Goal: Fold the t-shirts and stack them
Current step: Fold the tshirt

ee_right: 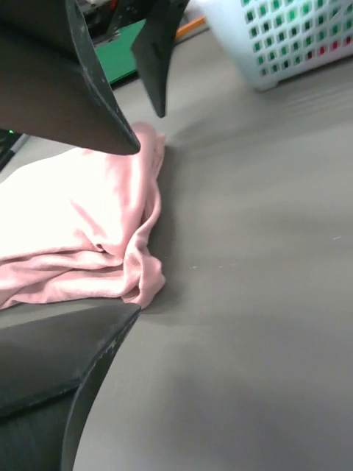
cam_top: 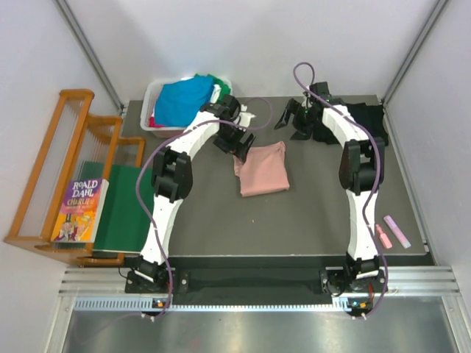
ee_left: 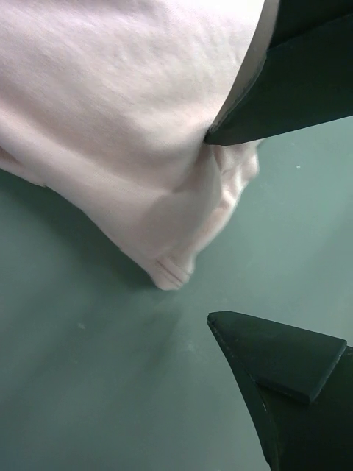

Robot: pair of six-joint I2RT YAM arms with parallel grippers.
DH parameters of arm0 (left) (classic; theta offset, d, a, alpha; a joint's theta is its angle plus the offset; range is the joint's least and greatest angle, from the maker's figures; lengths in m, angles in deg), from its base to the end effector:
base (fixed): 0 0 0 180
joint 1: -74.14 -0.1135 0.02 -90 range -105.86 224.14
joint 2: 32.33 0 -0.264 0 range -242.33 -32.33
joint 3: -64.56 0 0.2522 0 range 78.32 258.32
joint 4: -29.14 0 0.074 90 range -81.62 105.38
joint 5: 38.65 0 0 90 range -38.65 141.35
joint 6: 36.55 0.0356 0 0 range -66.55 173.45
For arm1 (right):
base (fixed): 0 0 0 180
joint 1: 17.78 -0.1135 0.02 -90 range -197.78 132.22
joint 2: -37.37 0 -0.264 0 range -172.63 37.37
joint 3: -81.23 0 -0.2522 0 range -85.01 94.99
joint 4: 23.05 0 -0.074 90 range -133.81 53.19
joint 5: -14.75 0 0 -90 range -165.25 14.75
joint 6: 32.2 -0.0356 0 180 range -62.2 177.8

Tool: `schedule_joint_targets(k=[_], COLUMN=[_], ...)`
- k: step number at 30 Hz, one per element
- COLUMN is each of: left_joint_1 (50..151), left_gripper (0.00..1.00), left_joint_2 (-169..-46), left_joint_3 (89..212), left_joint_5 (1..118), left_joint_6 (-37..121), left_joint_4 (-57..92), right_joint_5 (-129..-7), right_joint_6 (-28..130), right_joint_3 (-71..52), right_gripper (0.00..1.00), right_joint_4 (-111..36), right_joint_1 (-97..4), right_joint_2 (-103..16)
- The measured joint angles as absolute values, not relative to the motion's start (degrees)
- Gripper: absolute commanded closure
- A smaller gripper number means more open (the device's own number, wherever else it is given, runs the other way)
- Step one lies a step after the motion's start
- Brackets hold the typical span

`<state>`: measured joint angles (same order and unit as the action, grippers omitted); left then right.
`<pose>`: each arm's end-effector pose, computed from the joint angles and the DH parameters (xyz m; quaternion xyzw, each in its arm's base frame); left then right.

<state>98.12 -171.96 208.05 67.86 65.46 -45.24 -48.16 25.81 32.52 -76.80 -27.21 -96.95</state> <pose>0.4608 -0.2160 0.1995 0.3244 0.9202 -0.1582 0.1518 0.5046 0.1002 0.2006 0.1166 0.9267 0.3082 0.1806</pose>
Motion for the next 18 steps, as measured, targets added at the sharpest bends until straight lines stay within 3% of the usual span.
schedule_joint_targets(k=[6,13,18], left_joint_1=[95.35,93.29,94.58], left_gripper=[0.01,0.01,0.02], left_joint_2=[-164.93,-148.88,-134.76], left_joint_3=[203.16,200.45,192.21], left_joint_5=[67.80,73.30,75.97], left_joint_6=[64.17,63.85,64.09], left_joint_4=[-45.55,-45.35,-43.10], right_joint_5=[-48.60,-41.67,-34.85], right_joint_6=[25.57,21.09,16.44], right_joint_3=[30.99,15.63,4.63], right_gripper=[0.13,0.12,0.12], right_joint_4=[-77.65,-71.03,-62.59], right_joint_1=[-26.27,-26.27,-28.19], right_joint_2=[-93.65,-79.93,-72.36])
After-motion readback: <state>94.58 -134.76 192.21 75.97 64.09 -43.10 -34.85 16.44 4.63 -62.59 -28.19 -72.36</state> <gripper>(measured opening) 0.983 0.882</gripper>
